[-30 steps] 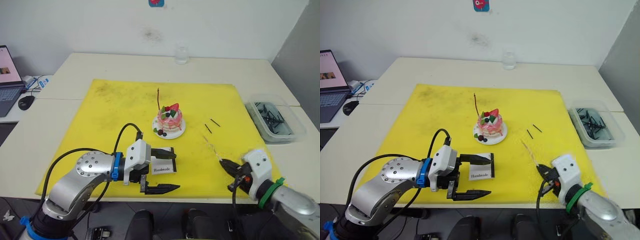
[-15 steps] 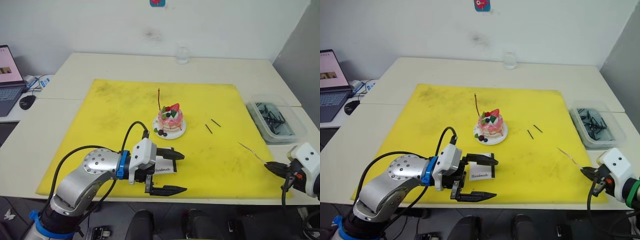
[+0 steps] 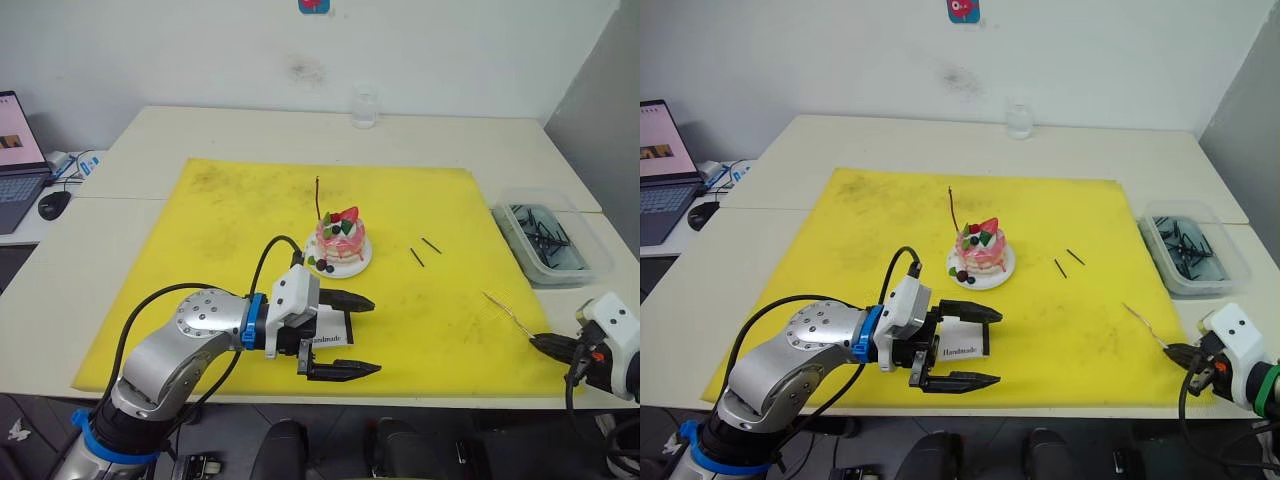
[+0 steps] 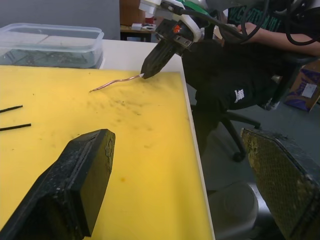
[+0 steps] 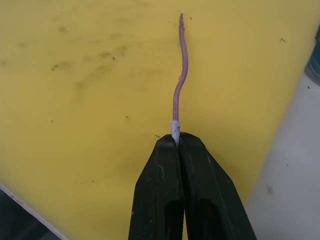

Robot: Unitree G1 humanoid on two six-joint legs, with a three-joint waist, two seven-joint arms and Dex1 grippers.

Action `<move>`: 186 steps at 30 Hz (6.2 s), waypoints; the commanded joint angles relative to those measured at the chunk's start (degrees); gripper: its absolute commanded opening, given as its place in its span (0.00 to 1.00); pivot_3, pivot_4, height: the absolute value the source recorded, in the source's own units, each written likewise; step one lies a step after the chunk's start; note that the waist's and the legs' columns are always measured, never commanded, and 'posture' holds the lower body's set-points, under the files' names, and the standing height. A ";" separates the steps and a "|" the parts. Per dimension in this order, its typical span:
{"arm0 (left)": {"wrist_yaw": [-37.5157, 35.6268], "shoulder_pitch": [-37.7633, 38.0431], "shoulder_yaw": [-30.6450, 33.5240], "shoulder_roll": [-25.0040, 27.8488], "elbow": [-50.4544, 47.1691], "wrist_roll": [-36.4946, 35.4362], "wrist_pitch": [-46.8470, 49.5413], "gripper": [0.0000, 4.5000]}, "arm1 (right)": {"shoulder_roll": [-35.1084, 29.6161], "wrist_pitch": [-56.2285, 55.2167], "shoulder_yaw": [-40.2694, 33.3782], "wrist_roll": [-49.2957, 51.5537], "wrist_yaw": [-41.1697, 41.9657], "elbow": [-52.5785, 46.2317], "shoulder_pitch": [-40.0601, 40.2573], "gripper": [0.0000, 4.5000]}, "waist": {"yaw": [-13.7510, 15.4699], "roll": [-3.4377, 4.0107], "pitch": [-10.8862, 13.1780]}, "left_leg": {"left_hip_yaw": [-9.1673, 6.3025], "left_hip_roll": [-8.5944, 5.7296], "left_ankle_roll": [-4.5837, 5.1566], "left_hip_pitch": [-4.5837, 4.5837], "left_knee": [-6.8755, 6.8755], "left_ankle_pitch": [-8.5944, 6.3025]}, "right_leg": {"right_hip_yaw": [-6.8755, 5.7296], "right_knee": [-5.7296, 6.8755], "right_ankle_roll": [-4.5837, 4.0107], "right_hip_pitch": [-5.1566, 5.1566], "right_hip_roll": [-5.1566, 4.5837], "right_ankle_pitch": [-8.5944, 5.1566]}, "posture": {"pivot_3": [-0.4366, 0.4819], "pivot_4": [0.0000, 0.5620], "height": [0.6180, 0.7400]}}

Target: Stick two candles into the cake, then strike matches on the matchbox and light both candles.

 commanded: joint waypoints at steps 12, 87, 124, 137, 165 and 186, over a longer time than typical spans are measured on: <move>-0.01 1.08 -0.62 0.61 -4.21 -2.04 0.17 1.00 | -4.16 -7.29 3.22 -2.44 7.50 0.07 -0.13 0.00 | 0.00 0.00 0.00 | 0.01 -0.01 0.00 0.02 0.02 0.00 | 0.01 0.01 0.01 0.01 0.00 0.01 | 0.48 0.27 1.00; 5.10 0.56 -12.64 -6.76 -6.58 8.68 -6.98 1.00 | -26.81 19.96 41.68 -8.30 12.15 0.04 -38.09 0.79 | 0.04 0.10 0.00 | 0.08 0.02 0.00 0.01 0.10 0.00 | 0.08 0.05 0.03 -0.03 0.01 0.03 | 0.48 0.27 1.00; 21.08 7.35 15.78 -1.11 -9.35 -6.02 6.52 1.00 | 29.22 8.76 21.49 -1.32 -18.81 8.52 -58.82 0.01 | -1.17 0.07 0.05 | -0.12 0.08 -0.01 -0.09 0.07 0.01 | -0.01 0.12 0.03 -0.08 0.27 0.07 | 0.48 0.27 1.00; 23.46 7.28 20.08 -0.51 -4.77 -6.47 6.08 1.00 | 43.36 -33.35 31.36 -11.64 -15.08 25.62 -51.85 0.01 | -1.37 0.07 0.04 | 0.03 0.12 0.00 0.03 0.05 0.01 | 0.08 0.15 0.00 -0.05 0.17 0.10 | 0.48 0.27 1.00; 22.15 5.21 19.55 2.39 -4.78 -7.92 8.62 1.00 | 47.50 -42.76 32.87 -14.68 -17.21 33.67 -49.86 0.01 | -1.37 0.07 0.05 | 0.04 0.17 -0.01 0.03 0.03 0.01 | 0.11 0.13 -0.03 -0.06 -0.06 0.11 | 0.48 0.27 1.00; 21.71 4.35 19.91 2.59 -4.66 -8.99 8.70 1.00 | 48.50 -45.53 33.67 -16.48 -18.77 36.66 -47.59 0.01 | -1.38 0.07 0.05 | 0.04 0.15 -0.01 0.03 0.02 0.01 | 0.10 0.12 -0.03 -0.06 -0.10 0.11 | 0.48 0.27 1.00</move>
